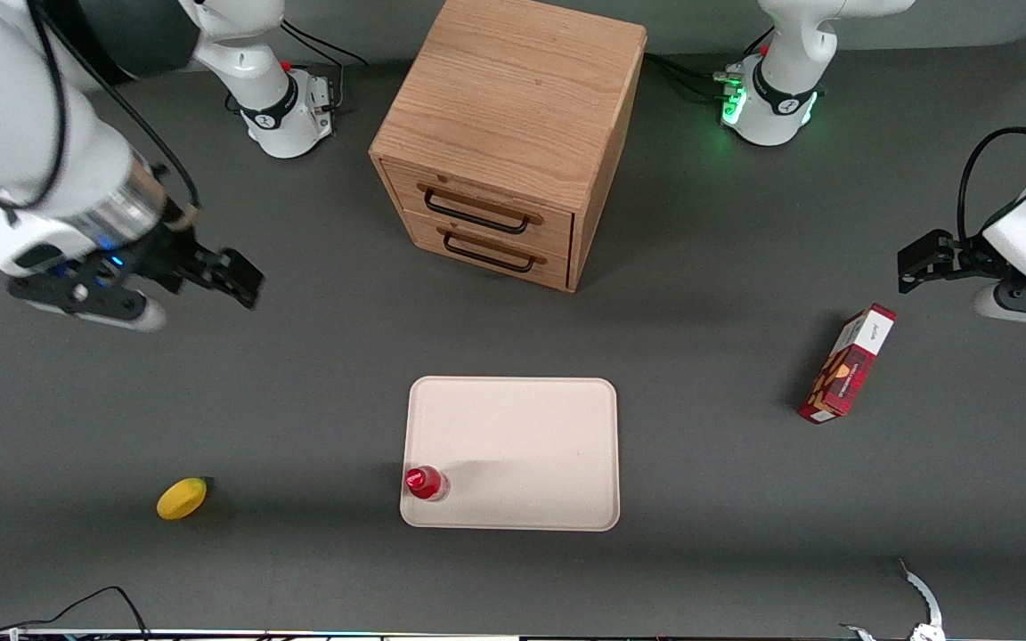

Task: Place coke bottle on tray

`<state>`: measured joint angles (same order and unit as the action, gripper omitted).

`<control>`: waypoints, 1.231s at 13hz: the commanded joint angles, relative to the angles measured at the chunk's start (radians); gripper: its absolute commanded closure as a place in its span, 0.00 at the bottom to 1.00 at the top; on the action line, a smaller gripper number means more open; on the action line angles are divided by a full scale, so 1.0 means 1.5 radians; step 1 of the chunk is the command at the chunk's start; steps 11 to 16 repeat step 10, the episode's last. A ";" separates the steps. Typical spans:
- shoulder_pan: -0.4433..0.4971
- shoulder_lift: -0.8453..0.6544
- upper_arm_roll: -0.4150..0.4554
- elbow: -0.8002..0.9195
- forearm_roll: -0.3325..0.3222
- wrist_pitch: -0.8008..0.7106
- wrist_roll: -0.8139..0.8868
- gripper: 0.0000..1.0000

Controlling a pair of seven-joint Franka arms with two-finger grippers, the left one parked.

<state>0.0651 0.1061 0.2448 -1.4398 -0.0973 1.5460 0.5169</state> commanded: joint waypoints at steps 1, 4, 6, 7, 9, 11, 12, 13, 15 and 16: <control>-0.006 -0.148 -0.082 -0.197 0.054 0.036 -0.111 0.00; -0.006 -0.231 -0.136 -0.320 0.078 0.073 -0.164 0.00; -0.006 -0.261 -0.138 -0.372 0.079 0.089 -0.164 0.00; -0.006 -0.259 -0.139 -0.372 0.079 0.083 -0.166 0.00; -0.007 -0.250 -0.145 -0.352 0.081 0.081 -0.146 0.00; -0.004 -0.238 -0.153 -0.330 0.080 0.078 -0.145 0.00; -0.004 -0.238 -0.153 -0.330 0.080 0.078 -0.145 0.00; -0.004 -0.238 -0.153 -0.330 0.080 0.078 -0.145 0.00; -0.004 -0.238 -0.153 -0.330 0.080 0.078 -0.145 0.00; -0.004 -0.238 -0.153 -0.330 0.080 0.078 -0.145 0.00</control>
